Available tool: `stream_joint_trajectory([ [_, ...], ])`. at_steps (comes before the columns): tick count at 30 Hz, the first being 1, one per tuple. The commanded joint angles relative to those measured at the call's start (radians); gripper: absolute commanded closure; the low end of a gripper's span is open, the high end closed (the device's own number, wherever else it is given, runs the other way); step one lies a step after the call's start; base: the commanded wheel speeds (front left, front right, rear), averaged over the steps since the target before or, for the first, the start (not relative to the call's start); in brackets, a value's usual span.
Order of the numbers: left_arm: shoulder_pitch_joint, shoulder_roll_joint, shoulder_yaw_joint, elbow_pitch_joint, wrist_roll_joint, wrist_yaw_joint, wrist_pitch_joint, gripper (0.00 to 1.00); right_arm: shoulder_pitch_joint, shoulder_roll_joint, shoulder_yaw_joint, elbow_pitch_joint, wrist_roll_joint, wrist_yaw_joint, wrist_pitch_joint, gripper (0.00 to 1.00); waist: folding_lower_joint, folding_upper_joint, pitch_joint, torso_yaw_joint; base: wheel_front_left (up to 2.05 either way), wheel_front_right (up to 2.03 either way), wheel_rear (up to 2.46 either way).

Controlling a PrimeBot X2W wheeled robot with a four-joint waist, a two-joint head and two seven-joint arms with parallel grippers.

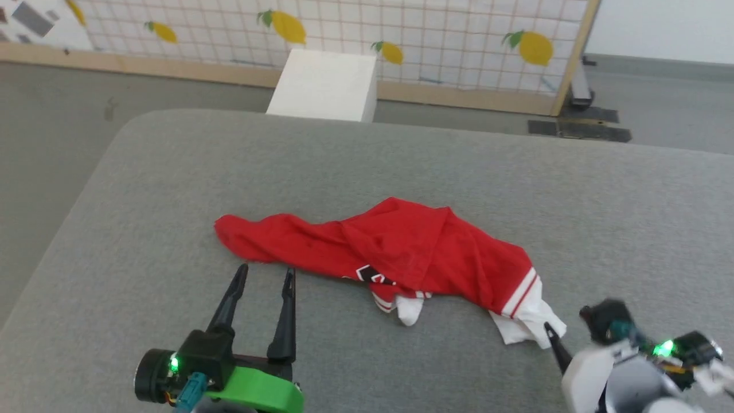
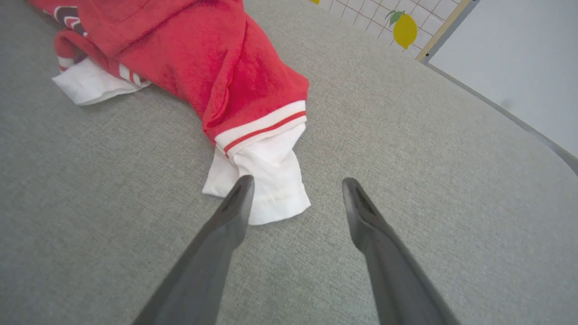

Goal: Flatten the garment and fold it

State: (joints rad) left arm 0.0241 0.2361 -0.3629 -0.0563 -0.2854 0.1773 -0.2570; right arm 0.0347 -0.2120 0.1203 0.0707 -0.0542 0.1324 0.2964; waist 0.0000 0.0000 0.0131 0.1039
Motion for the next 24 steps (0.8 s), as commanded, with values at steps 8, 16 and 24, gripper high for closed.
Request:
stream_joint_trajectory([
  [8, -0.032, -0.051, -0.013, 0.058, 0.020, -0.051, -0.005, 0.00, -0.149, -0.066, 0.060, 0.090, 0.107, -0.002, 0.312, 0.00, 0.0000, 0.0000, 0.070, 0.099, 0.00, 0.00, 0.00],
  [16, -0.052, -0.091, -0.003, 0.099, 0.033, -0.081, -0.005, 0.00, -0.182, -0.073, 0.055, 0.192, 0.125, -0.002, 0.316, 1.00, 0.0000, 0.0000, 0.088, 0.111, 0.00, 0.00, 0.00],
  [24, -0.031, -0.094, 0.036, 0.129, 0.039, -0.111, -0.005, 0.00, -0.131, -0.106, -0.042, 0.113, 0.158, -0.002, 0.298, 1.00, 0.0000, 0.0000, 0.044, 0.020, 0.00, 0.00, 0.00],
])
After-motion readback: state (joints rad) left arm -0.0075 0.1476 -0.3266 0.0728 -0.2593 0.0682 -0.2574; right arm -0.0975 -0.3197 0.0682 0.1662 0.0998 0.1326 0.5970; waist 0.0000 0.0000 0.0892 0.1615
